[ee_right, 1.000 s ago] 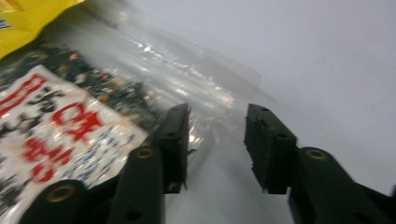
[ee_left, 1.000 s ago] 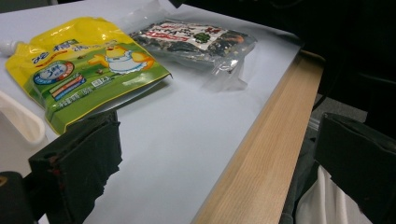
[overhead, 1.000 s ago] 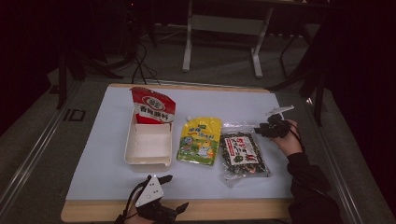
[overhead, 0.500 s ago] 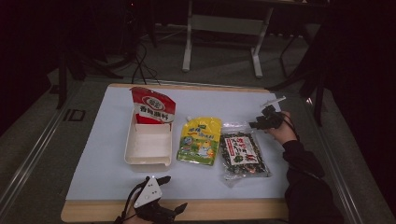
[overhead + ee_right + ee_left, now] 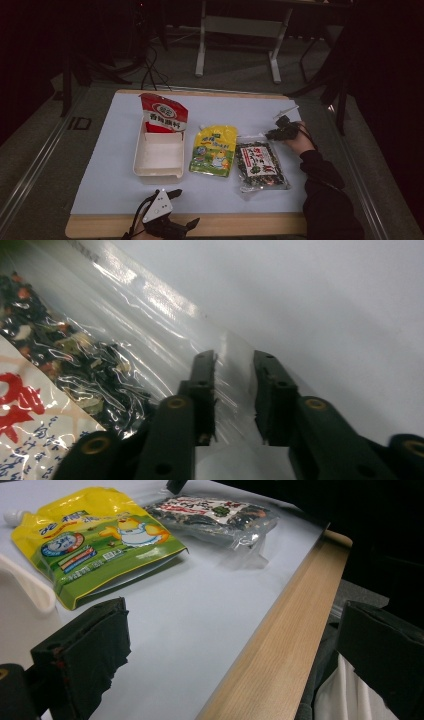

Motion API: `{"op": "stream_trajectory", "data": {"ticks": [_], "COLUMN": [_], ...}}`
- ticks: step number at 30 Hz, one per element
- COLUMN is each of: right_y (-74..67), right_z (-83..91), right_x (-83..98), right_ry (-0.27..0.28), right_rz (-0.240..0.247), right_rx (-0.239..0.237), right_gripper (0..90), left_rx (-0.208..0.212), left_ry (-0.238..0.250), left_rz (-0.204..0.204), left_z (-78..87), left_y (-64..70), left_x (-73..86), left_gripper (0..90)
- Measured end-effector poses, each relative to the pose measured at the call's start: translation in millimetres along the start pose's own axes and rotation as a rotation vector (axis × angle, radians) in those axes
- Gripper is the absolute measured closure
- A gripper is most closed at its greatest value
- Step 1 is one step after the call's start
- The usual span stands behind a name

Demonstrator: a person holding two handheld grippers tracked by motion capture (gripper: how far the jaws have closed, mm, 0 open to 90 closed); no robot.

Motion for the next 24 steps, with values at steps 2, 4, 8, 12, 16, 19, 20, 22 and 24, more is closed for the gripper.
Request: {"op": "stream_trajectory", "data": {"ticks": [2,4,8,12,16,19,20,22,24], "right_y": [-2.3,-4.4,-0.7,-1.2,-2.4,-2.5,-2.6,-4.2,-4.8], "right_z": [-0.2,0.3,13.9,32.9,50.6,62.4,66.3,73.2,76.7], "right_x": [0.2,-0.5,-3.4,-7.3,-7.8,-5.9,-5.0,-3.0,-2.2], "right_ry": [-0.003,-0.006,0.048,0.072,0.098,0.118,0.126,0.137,0.138], "right_rz": [0.012,0.029,-0.013,0.024,0.031,0.021,0.021,0.025,0.030], "right_rx": [0.022,0.046,0.030,0.071,0.096,0.110,0.107,0.120,0.124], "right_gripper": [90.0,90.0,90.0,90.0,90.0,90.0,90.0,90.0,90.0], "left_rx": [-0.001,-0.001,-0.002,0.000,0.003,0.007,0.008,0.011,0.012], "left_ry": [0.001,0.002,0.006,0.006,0.008,0.006,0.006,0.003,0.005], "left_rz": [0.000,0.000,-0.003,-0.004,-0.006,-0.011,-0.012,-0.015,-0.017], "left_z": [0.0,0.3,0.8,0.1,-0.6,-1.6,-2.0,-2.9,-3.4], "left_y": [0.2,0.3,0.5,0.5,0.9,1.0,1.2,1.4,1.3], "left_x": [-0.1,-0.3,-1.0,-1.6,-2.8,-3.3,-3.6,-4.1,-4.4], "left_gripper": [2.3,2.3,2.3,2.3,2.3,2.3,2.3,2.3,2.3]}}
Point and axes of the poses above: each handheld gripper's, and its own axes: z roughly backward along the jaws, x roughly out of its underside, y roughly to its right, the point moved 3 cm from there along -z, roughly forward along the jaws, and after that the axes turned 6 degrees about x, right-handed, at the moved point
